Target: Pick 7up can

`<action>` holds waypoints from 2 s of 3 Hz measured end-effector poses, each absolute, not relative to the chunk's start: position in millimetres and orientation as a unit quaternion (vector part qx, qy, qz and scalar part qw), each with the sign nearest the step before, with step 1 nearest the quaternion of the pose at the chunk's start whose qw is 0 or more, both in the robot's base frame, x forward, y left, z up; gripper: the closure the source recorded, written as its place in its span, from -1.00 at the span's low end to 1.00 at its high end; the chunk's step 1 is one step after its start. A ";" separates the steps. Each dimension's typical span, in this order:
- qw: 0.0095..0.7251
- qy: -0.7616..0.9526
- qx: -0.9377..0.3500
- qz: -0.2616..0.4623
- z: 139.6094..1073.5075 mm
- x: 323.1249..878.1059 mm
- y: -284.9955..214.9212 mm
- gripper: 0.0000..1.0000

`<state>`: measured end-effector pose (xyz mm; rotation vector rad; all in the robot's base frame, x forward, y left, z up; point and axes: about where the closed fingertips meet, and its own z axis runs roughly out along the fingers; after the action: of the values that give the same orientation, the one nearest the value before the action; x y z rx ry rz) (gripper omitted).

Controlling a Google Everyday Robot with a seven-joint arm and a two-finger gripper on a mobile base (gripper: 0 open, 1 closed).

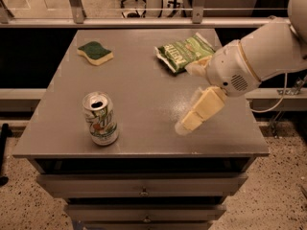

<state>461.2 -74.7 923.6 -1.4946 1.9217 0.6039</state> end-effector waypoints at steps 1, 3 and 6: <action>0.307 0.730 -0.567 0.227 924.8 459.7 -76.4 -1.00; 0.350 0.683 -0.575 0.282 912.5 456.4 -35.2 -1.00; 0.416 0.580 -0.601 0.360 878.3 452.1 67.7 -1.00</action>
Offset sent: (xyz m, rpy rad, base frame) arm -0.0021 0.0029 0.0015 0.0364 -0.0032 0.0102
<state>452.1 67.7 878.3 -1.5105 1.4557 0.9029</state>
